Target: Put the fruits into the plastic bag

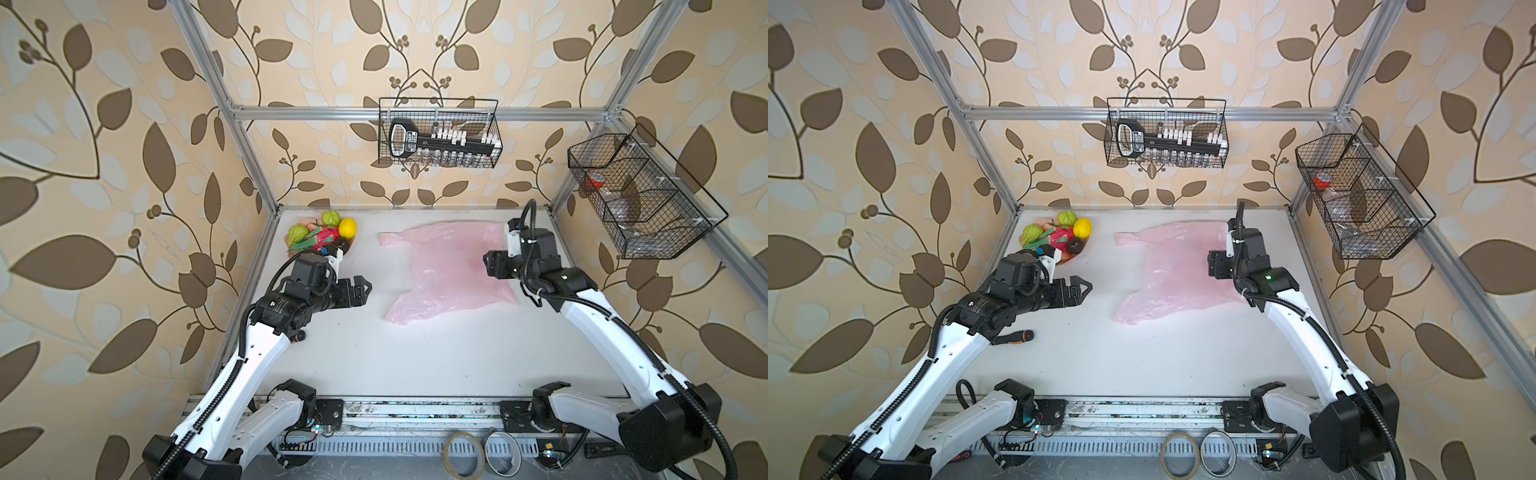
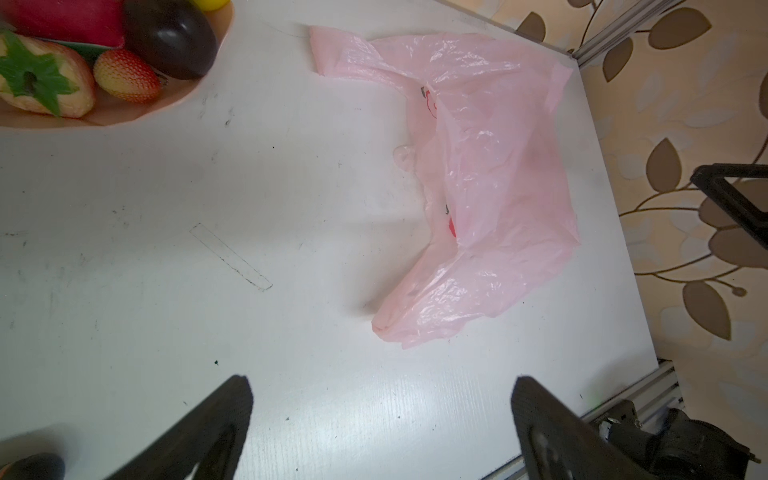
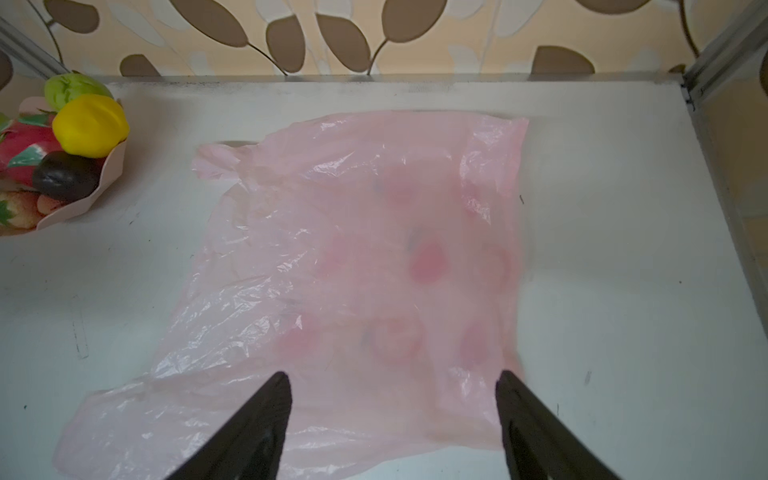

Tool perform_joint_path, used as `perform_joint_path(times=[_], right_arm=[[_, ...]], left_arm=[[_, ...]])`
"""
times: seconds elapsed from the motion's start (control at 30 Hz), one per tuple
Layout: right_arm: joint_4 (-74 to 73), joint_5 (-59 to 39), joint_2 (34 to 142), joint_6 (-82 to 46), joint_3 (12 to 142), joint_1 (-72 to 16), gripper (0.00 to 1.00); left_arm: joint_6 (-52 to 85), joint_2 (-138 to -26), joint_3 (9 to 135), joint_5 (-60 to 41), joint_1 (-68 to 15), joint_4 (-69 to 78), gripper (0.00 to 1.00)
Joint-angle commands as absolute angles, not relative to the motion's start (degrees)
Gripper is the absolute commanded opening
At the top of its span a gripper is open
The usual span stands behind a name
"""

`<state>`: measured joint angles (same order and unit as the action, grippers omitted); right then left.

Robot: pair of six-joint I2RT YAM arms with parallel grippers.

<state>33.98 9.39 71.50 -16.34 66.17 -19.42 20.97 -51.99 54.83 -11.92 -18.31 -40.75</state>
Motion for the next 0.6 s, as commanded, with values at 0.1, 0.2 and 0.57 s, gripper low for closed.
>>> perform_joint_path(times=[0.1, 0.2, 0.57], right_arm=[[46.6, 26.2, 85.4, -29.6, 82.1, -37.8, 0.82], [50.4, 30.1, 93.2, -31.7, 88.6, -42.8, 0.82], [54.9, 36.0, 112.8, -35.9, 101.4, -50.5, 0.86]], left_arm=[[21.6, -48.1, 57.1, -7.3, -18.0, -43.9, 0.99], [21.9, -47.5, 57.0, -6.5, -18.0, -44.7, 0.99], [23.1, -44.0, 56.6, -4.5, -18.0, -47.0, 0.99]])
